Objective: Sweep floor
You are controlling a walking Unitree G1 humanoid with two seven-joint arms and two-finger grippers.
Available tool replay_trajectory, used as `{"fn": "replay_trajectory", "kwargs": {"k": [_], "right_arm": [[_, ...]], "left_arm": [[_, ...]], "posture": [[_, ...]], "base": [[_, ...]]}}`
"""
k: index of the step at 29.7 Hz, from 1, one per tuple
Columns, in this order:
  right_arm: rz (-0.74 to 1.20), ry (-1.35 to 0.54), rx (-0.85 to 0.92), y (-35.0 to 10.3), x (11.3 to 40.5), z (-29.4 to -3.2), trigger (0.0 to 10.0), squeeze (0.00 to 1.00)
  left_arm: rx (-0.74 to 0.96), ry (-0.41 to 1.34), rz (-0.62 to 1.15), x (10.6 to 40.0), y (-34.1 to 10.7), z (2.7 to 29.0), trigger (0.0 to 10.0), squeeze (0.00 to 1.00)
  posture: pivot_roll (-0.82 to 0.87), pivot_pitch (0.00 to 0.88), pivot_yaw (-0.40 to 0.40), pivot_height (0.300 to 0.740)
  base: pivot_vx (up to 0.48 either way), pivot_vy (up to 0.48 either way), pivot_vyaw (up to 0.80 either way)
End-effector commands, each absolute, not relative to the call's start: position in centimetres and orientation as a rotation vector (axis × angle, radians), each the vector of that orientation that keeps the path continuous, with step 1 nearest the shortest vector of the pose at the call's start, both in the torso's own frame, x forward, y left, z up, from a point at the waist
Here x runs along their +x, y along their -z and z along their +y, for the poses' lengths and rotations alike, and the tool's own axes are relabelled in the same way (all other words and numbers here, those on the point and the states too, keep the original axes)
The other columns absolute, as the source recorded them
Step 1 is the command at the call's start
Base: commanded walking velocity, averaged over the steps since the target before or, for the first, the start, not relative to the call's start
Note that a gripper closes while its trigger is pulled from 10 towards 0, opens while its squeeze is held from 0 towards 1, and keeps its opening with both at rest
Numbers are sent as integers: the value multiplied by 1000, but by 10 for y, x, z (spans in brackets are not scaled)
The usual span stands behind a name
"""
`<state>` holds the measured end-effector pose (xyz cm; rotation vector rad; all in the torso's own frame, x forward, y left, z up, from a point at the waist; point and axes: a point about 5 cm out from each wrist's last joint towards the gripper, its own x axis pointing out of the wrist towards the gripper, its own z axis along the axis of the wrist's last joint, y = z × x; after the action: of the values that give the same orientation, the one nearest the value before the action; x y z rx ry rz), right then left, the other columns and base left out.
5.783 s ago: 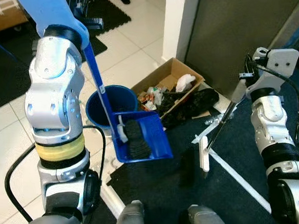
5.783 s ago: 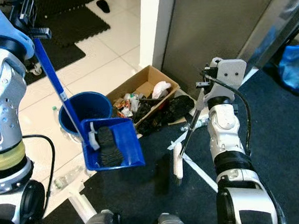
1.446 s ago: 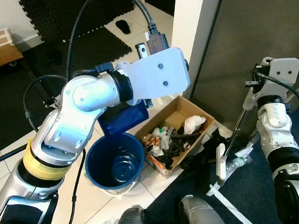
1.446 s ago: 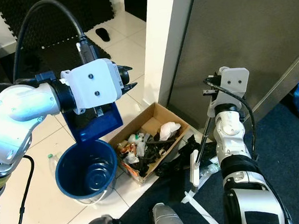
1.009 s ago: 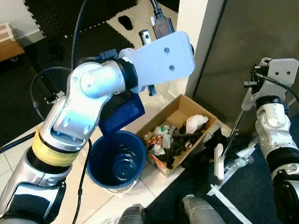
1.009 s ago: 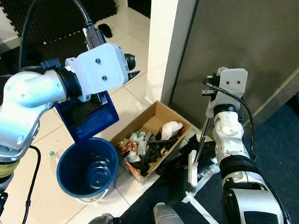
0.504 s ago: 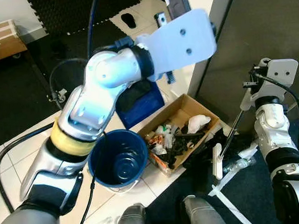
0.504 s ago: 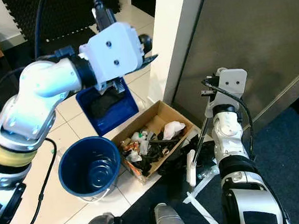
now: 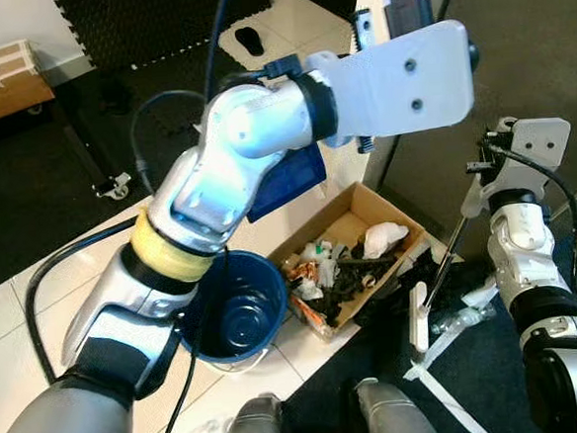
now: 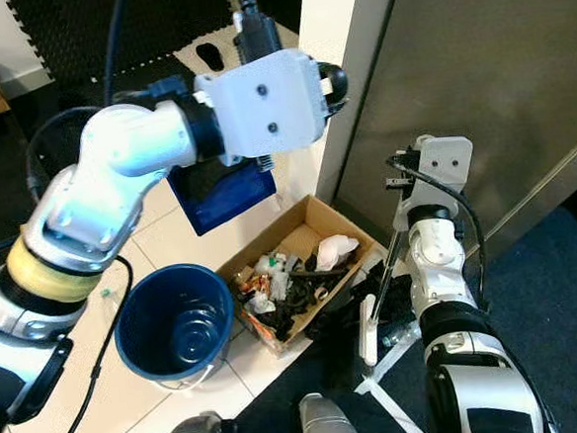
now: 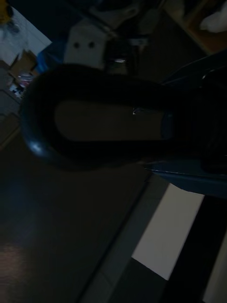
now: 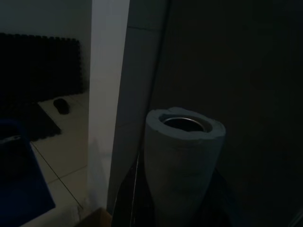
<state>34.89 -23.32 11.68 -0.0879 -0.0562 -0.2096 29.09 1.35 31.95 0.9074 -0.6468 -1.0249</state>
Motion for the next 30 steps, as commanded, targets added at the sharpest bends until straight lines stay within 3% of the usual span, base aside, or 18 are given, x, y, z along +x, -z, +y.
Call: {"fn": "replay_trajectory", "kwargs": {"k": [1,15,30], "right_arm": [[-88,210,-101,-122,350,-232,10000,0],[-80,209,-99,-117,349,-228,10000,0],[-67,224,-103,-112,346,-232,10000,0]], "left_arm": [[962,1015,-817,276,-340,1,10000,0],[944,1141,-974,262,-347,-39,10000,0],[967,1340,-1086,234,-333,-60,10000,0]], "posture": [[12,56,-28,740],[-13,51,-6,740],[-21,55,2,740]], "base": [[0,0,0],[0,0,0],[0,0,0]]}}
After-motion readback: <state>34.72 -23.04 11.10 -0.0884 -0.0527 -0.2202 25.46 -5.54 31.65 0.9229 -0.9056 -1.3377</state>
